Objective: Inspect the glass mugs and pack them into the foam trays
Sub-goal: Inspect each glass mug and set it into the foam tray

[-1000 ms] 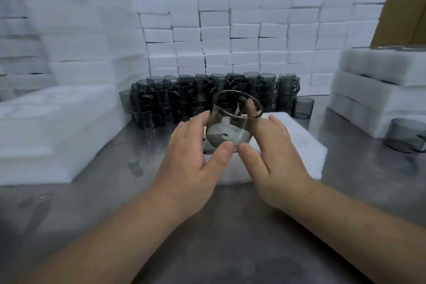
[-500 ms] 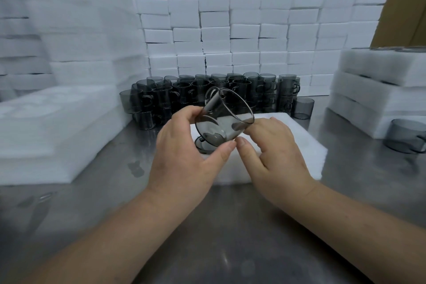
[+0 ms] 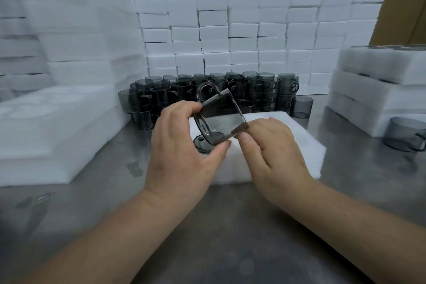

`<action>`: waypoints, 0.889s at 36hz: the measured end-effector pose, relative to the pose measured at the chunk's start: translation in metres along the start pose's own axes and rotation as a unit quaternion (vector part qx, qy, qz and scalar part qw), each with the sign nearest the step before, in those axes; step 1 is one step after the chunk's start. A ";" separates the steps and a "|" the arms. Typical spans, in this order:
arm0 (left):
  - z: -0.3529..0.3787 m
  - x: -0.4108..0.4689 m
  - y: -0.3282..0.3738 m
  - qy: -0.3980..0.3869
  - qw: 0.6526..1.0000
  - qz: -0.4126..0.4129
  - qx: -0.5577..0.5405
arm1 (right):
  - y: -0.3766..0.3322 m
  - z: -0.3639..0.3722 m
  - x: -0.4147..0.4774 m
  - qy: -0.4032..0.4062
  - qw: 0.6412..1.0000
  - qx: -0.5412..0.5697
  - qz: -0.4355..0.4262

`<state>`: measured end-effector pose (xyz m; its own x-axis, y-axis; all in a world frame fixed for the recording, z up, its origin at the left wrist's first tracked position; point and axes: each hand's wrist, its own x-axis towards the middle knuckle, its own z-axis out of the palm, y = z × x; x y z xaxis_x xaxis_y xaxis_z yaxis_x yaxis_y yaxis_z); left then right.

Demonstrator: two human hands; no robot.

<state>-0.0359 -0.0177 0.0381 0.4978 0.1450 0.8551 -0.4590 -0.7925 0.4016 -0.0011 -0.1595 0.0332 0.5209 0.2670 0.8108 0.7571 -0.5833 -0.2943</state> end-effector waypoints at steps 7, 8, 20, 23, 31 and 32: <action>-0.001 0.002 0.002 0.020 0.999 0.037 0.015 | 0.000 0.000 0.000 0.024 0.996 0.040 0.076; -0.001 0.002 0.002 0.017 0.999 0.039 0.016 | 0.001 0.000 0.000 0.022 0.996 0.041 0.080; -0.003 0.000 0.001 -0.014 0.996 0.086 0.019 | -0.001 0.001 0.002 0.004 0.998 0.019 0.052; -0.001 0.000 0.001 -0.005 0.995 0.092 0.024 | -0.001 0.003 0.001 0.021 0.999 0.006 0.047; 0.000 0.000 0.001 0.012 0.992 0.123 0.006 | -0.001 0.001 0.002 -0.001 0.999 -0.006 0.053; 0.000 0.000 0.001 0.012 0.992 0.128 0.008 | -0.001 0.001 0.003 -0.010 0.998 -0.008 0.055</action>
<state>-0.0366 -0.0184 0.0390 0.3486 -0.0473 0.9361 -0.5560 -0.8144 0.1659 0.0003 -0.1575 0.0352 0.6084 0.2164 0.7635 0.6890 -0.6216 -0.3728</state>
